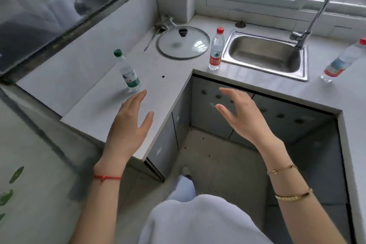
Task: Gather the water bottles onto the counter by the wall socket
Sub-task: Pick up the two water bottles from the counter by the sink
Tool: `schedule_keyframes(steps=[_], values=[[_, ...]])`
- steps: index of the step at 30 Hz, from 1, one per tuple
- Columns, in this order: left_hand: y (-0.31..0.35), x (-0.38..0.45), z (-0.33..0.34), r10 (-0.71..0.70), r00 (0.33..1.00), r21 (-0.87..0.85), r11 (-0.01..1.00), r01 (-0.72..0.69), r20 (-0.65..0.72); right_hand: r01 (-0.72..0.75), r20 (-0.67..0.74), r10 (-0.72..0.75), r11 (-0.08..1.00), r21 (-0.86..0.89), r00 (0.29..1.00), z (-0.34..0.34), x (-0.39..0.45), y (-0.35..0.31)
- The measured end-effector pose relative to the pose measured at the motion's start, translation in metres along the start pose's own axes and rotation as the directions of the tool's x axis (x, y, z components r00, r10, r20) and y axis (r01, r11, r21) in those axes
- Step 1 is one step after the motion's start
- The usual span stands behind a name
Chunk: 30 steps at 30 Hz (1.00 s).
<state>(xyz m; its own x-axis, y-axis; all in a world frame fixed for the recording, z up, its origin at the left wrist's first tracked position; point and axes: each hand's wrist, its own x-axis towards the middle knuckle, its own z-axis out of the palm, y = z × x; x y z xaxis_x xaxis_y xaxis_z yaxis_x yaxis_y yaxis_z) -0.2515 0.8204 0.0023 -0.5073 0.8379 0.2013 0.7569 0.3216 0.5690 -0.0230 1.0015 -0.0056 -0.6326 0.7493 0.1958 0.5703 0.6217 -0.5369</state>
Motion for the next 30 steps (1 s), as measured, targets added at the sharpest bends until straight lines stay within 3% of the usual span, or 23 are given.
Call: schedule_keyframes(steps=[8,18,24,30], values=[[-0.026,0.087,0.023,-0.110,0.992,-0.002,0.994,0.111,-0.060,0.066,0.092,-0.065,0.998,-0.002,0.994,0.030,0.118,0.028],[-0.063,0.196,0.013,-0.183,0.942,0.057,0.977,0.207,-0.282,0.160,0.104,-0.167,0.985,0.067,0.980,0.051,0.245,0.019],[-0.100,0.258,0.022,-0.281,0.907,0.046,0.950,0.310,-0.314,0.201,0.146,-0.211,0.976,0.083,0.966,0.060,0.287,0.019],[-0.130,0.309,0.035,-0.483,0.848,0.048,0.862,0.504,-0.219,0.247,0.179,-0.257,0.966,0.079,0.950,0.062,0.319,0.026]])
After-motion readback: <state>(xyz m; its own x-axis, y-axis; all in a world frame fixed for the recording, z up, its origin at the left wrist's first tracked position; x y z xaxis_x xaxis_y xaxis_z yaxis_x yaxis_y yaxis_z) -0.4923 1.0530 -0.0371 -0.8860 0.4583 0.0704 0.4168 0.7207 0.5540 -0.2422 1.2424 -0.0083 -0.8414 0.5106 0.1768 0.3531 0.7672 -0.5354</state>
